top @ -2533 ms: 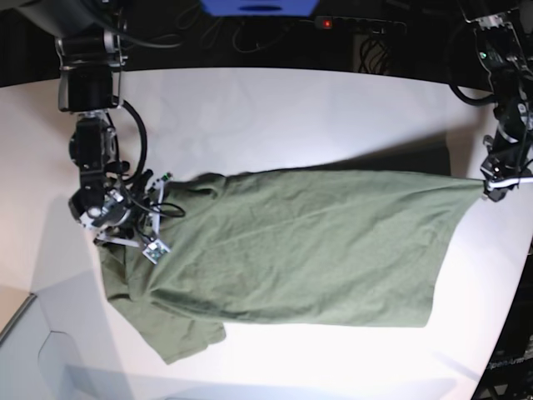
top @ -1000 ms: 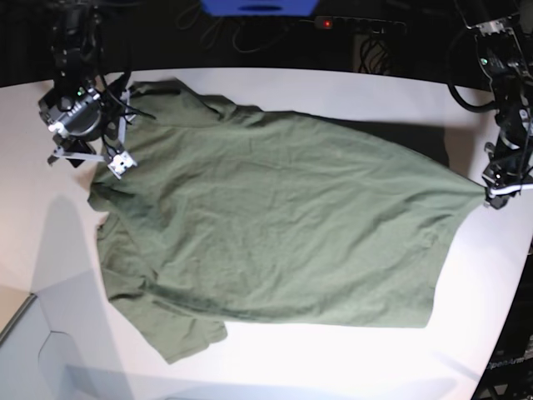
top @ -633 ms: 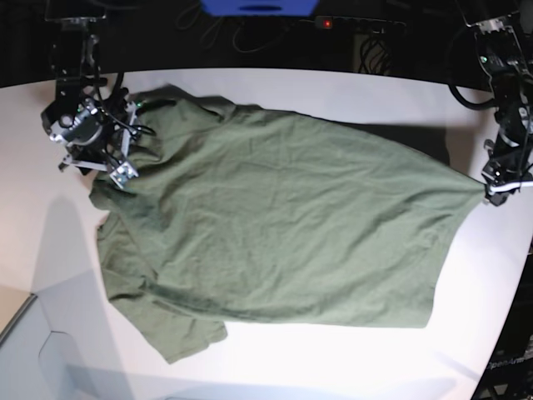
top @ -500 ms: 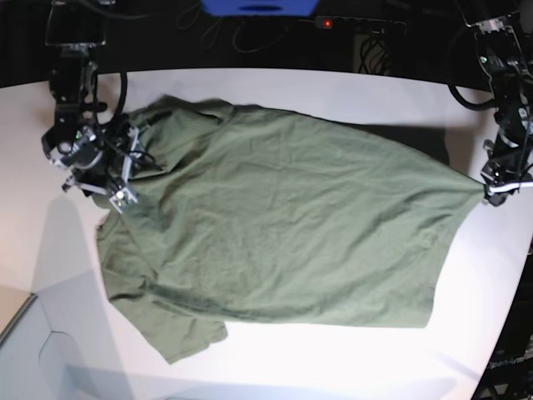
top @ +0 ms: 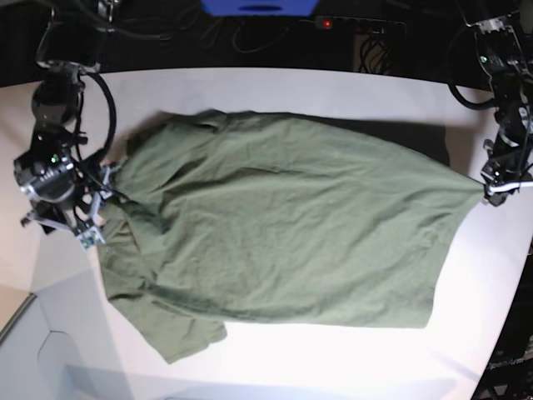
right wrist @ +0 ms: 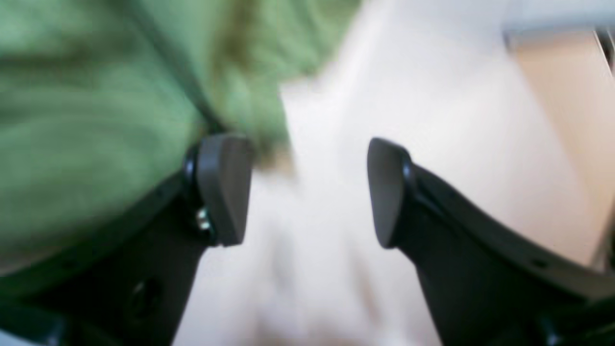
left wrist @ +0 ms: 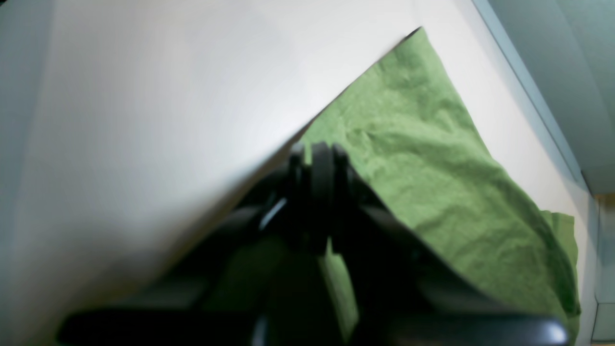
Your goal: Layout the t-shirt on the table in an organized manner, then fold the t-shirt properly
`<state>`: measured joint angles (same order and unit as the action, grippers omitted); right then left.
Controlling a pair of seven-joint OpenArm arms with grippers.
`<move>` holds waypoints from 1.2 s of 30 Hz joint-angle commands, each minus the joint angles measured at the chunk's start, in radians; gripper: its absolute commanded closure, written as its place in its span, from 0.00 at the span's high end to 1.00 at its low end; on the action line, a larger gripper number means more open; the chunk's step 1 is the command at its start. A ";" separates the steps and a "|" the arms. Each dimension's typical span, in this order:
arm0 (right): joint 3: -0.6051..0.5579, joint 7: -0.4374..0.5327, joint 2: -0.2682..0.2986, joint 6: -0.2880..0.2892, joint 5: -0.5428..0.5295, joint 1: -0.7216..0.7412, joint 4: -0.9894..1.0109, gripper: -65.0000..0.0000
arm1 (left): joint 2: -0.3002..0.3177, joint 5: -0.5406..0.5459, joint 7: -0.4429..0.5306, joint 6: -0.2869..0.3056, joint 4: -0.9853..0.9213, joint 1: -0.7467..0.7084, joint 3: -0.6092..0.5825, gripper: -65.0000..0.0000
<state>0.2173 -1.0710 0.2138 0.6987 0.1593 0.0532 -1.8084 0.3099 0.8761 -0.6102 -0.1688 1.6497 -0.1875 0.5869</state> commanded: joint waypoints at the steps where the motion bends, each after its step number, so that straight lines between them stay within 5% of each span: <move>1: 0.009 0.010 0.006 -0.001 -0.010 -0.026 -0.032 0.60 | 0.018 0.012 0.017 -0.005 0.016 0.010 0.005 0.00; 7: 0.012 0.030 -0.003 -0.001 -0.011 -0.221 -0.055 0.60 | 0.018 0.012 0.019 -0.005 0.013 0.016 0.003 0.00; 14: -0.025 0.171 -0.069 -0.001 -0.011 -0.349 -0.055 0.60 | 0.018 0.012 0.020 -0.005 0.011 0.018 0.003 0.00; 36: -0.104 0.170 -0.067 -0.001 -0.013 -0.264 0.025 0.60 | 0.016 0.012 0.020 -0.005 0.011 0.010 0.008 0.00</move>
<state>0.1112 -0.8978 0.1379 0.6983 0.1387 -0.2218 -1.7714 0.3099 0.8761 -0.6060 -0.1688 1.6474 -0.1856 0.5858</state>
